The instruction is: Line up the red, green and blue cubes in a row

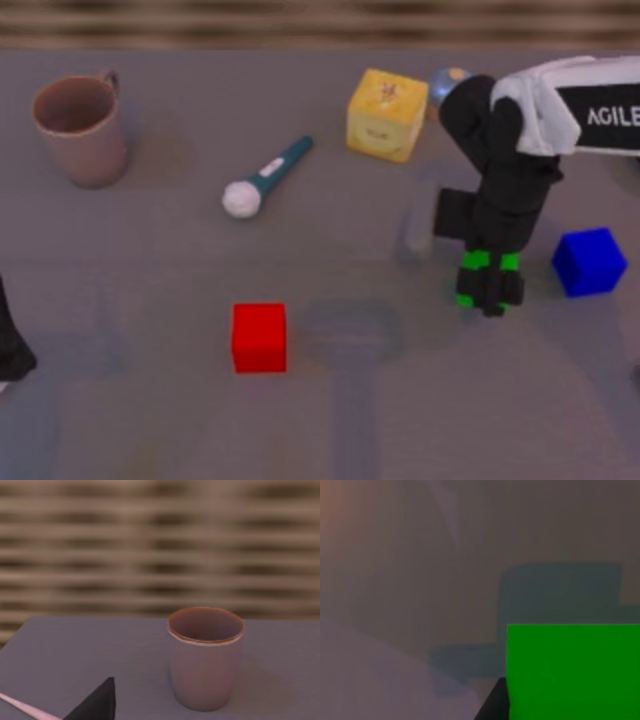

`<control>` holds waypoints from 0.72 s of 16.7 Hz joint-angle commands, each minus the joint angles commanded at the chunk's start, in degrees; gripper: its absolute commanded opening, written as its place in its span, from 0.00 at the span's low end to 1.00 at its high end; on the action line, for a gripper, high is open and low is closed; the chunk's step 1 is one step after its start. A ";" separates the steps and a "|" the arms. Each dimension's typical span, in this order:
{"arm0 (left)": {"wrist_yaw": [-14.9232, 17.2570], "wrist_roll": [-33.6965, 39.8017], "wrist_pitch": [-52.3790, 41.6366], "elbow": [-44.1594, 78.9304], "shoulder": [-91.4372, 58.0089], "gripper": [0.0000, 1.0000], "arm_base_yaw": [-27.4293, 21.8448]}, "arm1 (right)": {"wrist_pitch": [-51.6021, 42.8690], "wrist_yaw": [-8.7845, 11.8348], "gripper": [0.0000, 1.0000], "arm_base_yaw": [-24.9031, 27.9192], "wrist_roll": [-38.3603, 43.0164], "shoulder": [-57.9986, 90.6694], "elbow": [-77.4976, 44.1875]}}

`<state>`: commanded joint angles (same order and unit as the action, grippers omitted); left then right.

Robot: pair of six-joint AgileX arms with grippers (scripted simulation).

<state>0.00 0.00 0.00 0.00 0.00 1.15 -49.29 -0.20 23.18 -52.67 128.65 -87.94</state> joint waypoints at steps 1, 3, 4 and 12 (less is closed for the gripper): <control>0.00 0.00 0.00 0.00 0.00 1.00 0.00 | 0.00 0.00 0.00 0.00 0.00 0.00 0.00; 0.00 0.00 0.00 0.00 0.00 1.00 0.00 | 0.00 0.00 0.00 0.00 0.00 0.00 0.00; 0.00 0.00 0.00 0.00 0.00 1.00 0.00 | 0.00 0.00 0.00 0.00 0.00 0.00 0.00; 0.00 0.00 0.00 0.00 0.00 1.00 0.00 | -9.16 0.00 0.00 0.20 -0.07 -3.34 -5.21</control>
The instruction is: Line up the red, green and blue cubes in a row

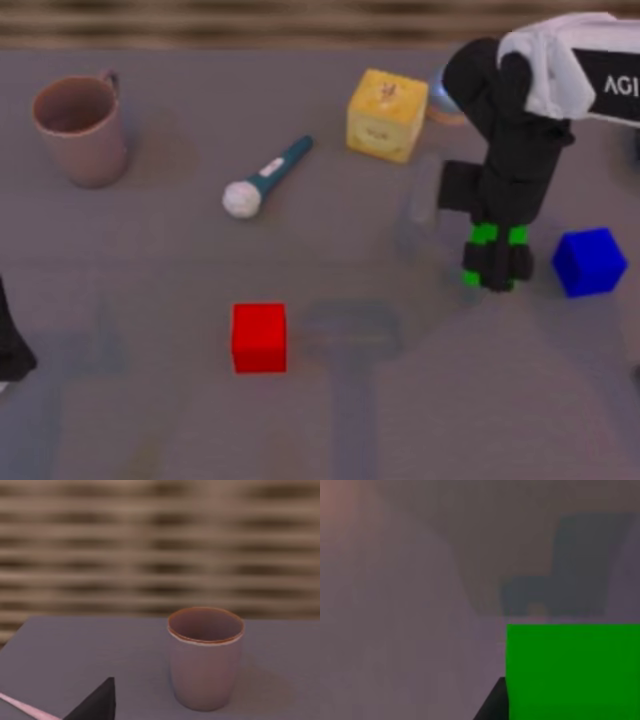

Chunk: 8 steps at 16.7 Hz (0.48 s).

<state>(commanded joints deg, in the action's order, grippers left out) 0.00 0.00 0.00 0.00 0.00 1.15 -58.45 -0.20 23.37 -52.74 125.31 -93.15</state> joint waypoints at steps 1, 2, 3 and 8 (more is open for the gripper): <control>0.00 0.00 0.00 0.00 0.00 1.00 0.00 | -1.99 0.01 0.00 0.08 -0.02 -0.82 -1.12; 0.00 0.00 0.00 0.00 0.00 1.00 0.00 | -3.39 0.02 0.00 0.14 -0.02 -1.56 -2.03; 0.00 0.00 0.00 0.00 0.00 1.00 0.00 | -4.18 0.02 0.00 0.17 0.01 -2.12 -2.59; 0.00 0.00 0.00 0.00 0.00 1.00 0.00 | -4.29 0.02 0.00 0.04 0.15 -2.06 -2.67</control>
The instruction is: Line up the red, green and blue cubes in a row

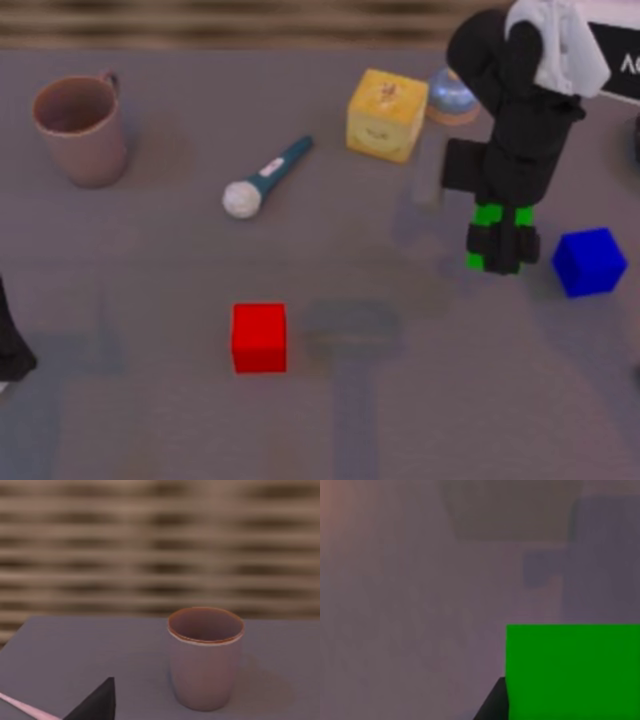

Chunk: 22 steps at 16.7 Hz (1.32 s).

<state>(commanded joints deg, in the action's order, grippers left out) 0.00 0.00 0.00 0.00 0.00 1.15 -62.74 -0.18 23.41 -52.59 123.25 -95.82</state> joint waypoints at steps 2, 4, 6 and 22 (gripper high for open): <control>0.00 0.00 0.00 0.00 0.00 1.00 0.00 | -0.59 0.01 0.00 1.95 0.57 0.30 -0.86; 0.00 0.00 0.00 0.00 0.00 1.00 0.00 | -1.62 0.02 0.00 5.43 1.95 0.75 -2.40; 0.00 0.00 0.00 0.00 0.00 1.00 0.00 | -2.97 0.04 0.00 9.83 3.64 1.31 -4.23; 0.00 0.00 0.00 0.00 0.00 1.00 0.00 | 2.32 0.11 0.00 21.20 8.18 4.46 -2.52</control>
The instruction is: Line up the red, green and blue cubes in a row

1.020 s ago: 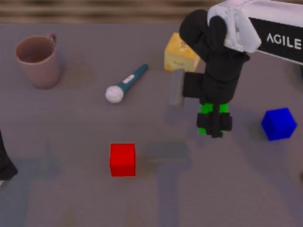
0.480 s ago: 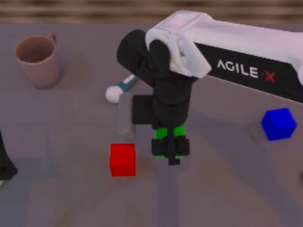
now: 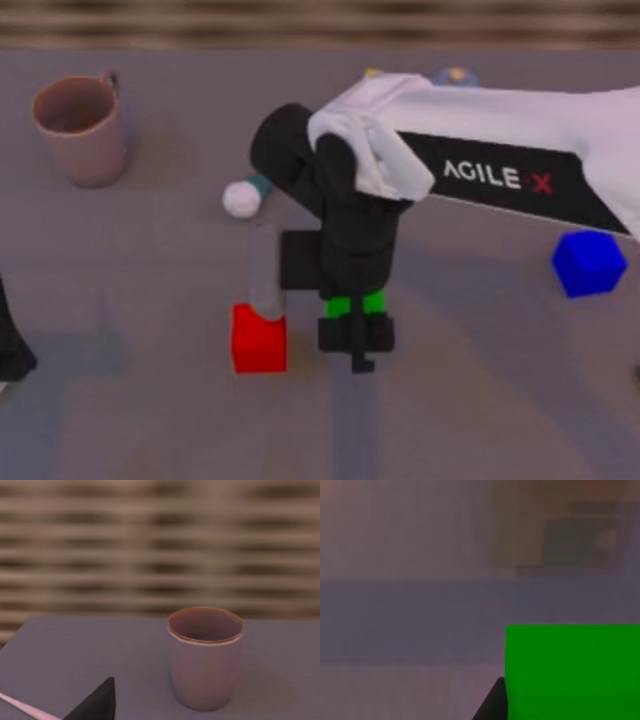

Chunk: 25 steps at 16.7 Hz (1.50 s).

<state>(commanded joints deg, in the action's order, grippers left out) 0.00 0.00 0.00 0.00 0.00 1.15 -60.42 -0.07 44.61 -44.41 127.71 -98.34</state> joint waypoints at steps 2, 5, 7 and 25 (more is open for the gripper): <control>0.00 0.00 0.00 0.00 0.00 1.00 0.00 | 3.79 -0.01 0.00 0.11 -0.04 1.13 2.65; 0.00 0.00 0.00 0.00 0.00 1.00 0.00 | 5.35 -0.05 0.00 0.18 -0.08 1.68 3.85; 0.00 0.00 0.00 0.00 0.00 1.00 0.00 | 5.35 -0.05 0.00 0.18 -0.08 1.68 3.85; 0.00 0.00 0.00 0.00 0.00 1.00 0.00 | 5.35 -0.05 1.00 0.18 -0.08 1.68 3.85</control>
<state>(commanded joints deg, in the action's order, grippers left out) 0.00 0.00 0.00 0.00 0.00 1.15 -55.07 -0.12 44.79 -44.49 129.39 -94.49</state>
